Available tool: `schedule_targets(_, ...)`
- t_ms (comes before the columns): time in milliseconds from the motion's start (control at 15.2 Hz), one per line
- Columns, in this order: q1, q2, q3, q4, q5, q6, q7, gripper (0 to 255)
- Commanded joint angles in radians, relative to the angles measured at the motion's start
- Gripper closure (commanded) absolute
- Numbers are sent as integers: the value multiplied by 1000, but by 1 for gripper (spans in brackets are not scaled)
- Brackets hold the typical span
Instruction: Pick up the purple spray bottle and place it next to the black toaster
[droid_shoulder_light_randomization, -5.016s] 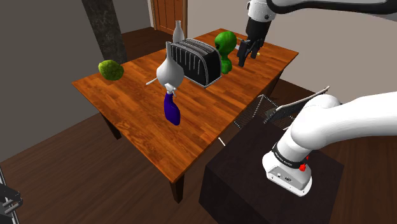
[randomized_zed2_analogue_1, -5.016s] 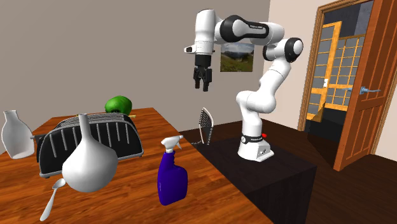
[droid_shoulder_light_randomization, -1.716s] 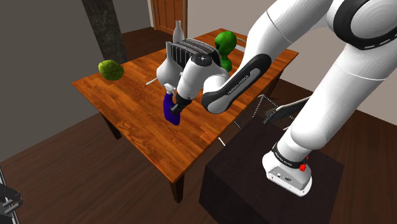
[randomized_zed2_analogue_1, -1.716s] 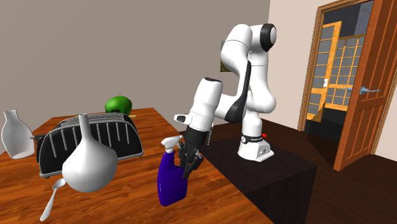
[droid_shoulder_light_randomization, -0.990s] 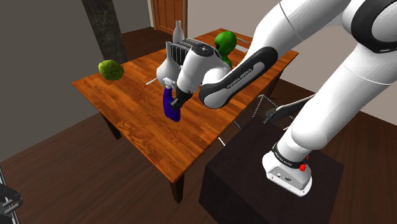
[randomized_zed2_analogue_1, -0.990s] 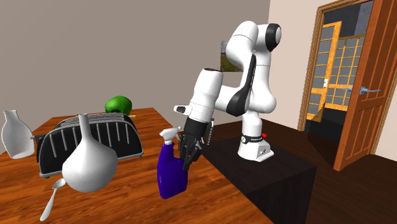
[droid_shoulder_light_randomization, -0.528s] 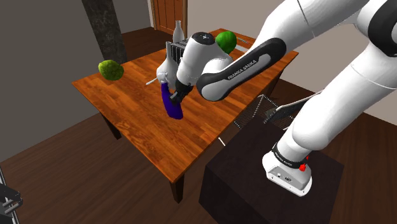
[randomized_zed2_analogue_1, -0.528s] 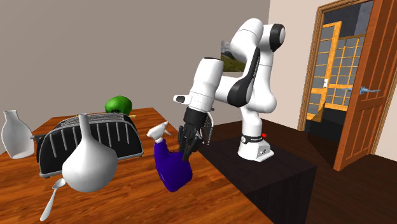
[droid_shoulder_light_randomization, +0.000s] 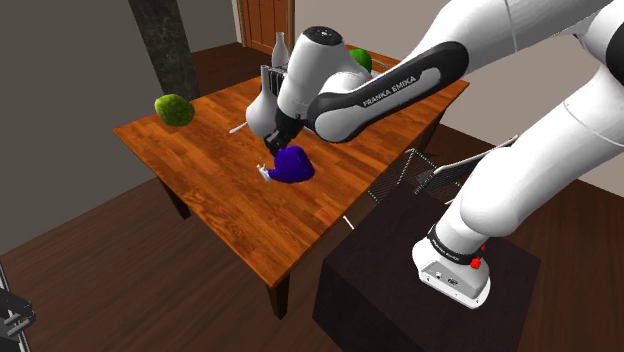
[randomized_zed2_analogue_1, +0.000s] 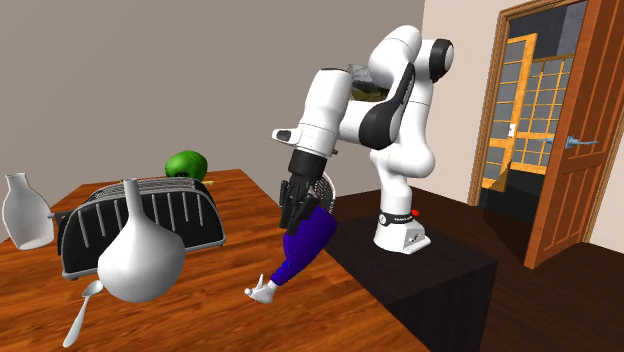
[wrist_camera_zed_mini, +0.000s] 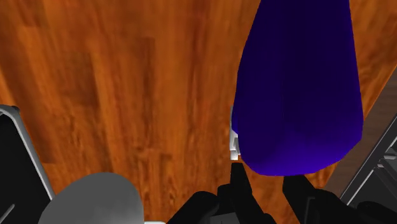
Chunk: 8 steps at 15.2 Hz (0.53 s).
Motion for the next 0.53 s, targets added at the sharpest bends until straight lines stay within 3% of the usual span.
schedule_targets(0, 4, -13, -3, 21, 9, -34, -8, 255)
schedule_targets(462, 14, -61, -18, 76, 35, -135, -34, 255)
